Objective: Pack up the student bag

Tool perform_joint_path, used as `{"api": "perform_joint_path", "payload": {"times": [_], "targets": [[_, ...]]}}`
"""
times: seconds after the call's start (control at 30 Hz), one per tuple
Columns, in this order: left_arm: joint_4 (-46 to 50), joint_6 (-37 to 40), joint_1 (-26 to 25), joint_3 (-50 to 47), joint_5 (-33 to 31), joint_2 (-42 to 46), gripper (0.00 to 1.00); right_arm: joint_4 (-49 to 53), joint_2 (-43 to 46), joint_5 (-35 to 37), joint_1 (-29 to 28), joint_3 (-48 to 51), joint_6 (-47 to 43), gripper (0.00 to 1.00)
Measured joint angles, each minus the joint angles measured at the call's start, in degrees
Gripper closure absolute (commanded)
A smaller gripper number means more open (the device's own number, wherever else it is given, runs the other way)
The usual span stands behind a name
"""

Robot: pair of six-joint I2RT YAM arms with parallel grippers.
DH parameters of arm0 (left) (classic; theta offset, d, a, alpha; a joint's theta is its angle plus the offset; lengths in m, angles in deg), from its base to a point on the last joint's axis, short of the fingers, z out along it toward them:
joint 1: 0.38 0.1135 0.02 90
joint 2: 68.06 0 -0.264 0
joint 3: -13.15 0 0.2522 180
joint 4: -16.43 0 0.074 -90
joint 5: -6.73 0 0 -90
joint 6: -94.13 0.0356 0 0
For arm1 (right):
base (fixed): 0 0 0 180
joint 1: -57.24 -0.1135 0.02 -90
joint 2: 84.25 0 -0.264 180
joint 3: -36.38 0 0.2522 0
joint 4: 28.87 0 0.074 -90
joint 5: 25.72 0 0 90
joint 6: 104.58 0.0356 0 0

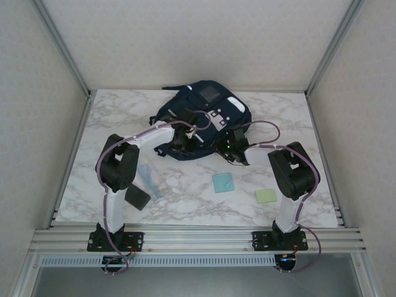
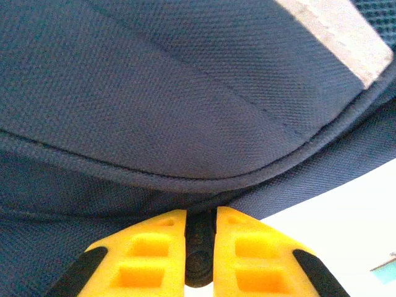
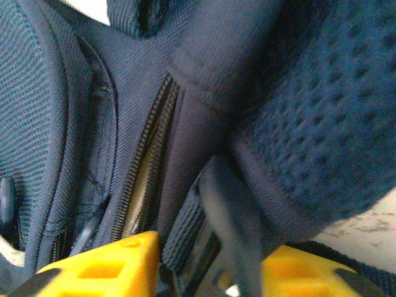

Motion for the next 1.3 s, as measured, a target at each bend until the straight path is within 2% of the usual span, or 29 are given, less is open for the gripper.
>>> {"api": "perform_joint_path", "payload": {"times": [0.13,0.27,0.43,0.5,0.57,0.63,0.7,0.93,1.07,1.3], "targets": [[-0.31,-0.55,1.57,-0.39,5.86,0.37,1.00,1.01,1.70,-1.29,0.28,0.04,-0.13,0.28],[-0.15,-1.62,2.03,0.68,12.24,0.37,1.00,1.86,5.11,-3.23,0.85,2.34,0.90,0.27],[0.31,-2.69,0.39,5.18,18.56,0.37,1.00,-1.01,6.45,-6.01,0.92,4.87,4.61,0.30],[-0.09,-3.10,-0.28,5.92,19.34,0.37,1.00,-2.67,5.81,-6.93,1.11,5.09,6.05,0.36],[-0.09,-3.74,-0.28,5.95,19.54,0.37,1.00,-4.72,4.50,-7.78,1.14,5.09,7.13,0.65],[-0.11,-4.04,-0.22,5.95,20.04,0.37,1.00,-6.88,3.32,-8.55,1.14,5.11,8.04,0.85],[-0.09,-4.15,-0.46,5.95,19.87,0.37,1.00,-8.13,3.08,-8.85,1.14,5.11,8.52,1.00],[0.42,-3.65,-0.87,5.88,16.46,0.37,1.00,-5.73,4.61,-6.58,0.85,5.11,5.25,1.00],[1.86,-1.11,-1.81,5.84,11.98,0.39,1.00,-2.80,6.45,-3.78,0.44,5.11,2.03,1.00],[-4.42,0.83,-1.27,-3.02,5.66,5.01,1.00,-0.50,7.43,-1.84,0.26,5.09,-2.32,1.00]]}}
